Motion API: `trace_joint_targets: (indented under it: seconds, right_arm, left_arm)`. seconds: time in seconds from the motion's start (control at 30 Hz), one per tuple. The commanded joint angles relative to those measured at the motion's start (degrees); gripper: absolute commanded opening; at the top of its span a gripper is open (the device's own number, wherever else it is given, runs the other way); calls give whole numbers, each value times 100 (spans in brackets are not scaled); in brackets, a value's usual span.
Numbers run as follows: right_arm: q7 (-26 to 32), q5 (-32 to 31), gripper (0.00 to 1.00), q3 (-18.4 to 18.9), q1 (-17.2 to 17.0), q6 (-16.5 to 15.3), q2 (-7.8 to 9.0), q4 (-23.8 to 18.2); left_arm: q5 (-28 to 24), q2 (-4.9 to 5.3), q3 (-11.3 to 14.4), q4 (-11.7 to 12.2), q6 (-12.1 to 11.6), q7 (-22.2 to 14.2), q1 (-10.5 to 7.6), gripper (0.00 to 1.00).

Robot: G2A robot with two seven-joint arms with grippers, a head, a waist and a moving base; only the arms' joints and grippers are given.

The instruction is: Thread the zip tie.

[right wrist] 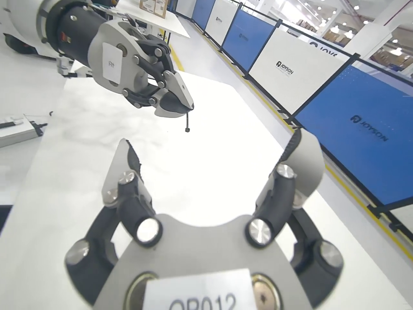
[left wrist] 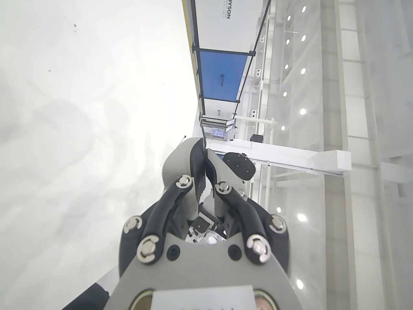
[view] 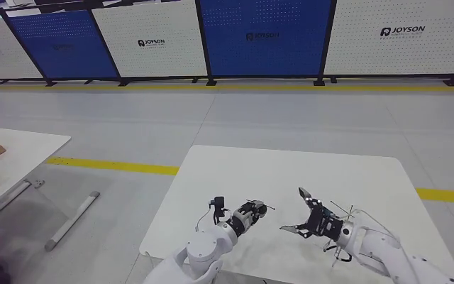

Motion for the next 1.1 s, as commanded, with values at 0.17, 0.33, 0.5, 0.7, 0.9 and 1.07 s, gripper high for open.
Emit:
trace_joint_targets:
  seconds: [0.17, 0.33, 0.5, 0.7, 0.9, 1.07]
  right_arm:
    - [526, 1584, 100, -592, 420, 0, 279, -517]
    - [568, 1684, 100, -592, 417, 0, 290, -552]
    - [568, 1684, 100, -592, 417, 0, 290, -552]
    - [640, 1689, 100, -574, 362, 0, 283, -614]
    - [1365, 2942, 100, -592, 472, 0, 391, -1073]
    - [1986, 4036, 100, -592, 658, 0, 661, -1641]
  left_arm:
    - [0, 0, 0, 0, 0, 0, 0, 0]
    - [0, 0, 0, 0, 0, 0, 0, 0]
    - [0, 0, 0, 0, 0, 0, 0, 0]
    - [0, 0, 0, 0, 0, 0, 0, 0]
    - [0, 0, 0, 0, 0, 0, 0, 0]
    - [0, 0, 0, 0, 0, 0, 0, 0]
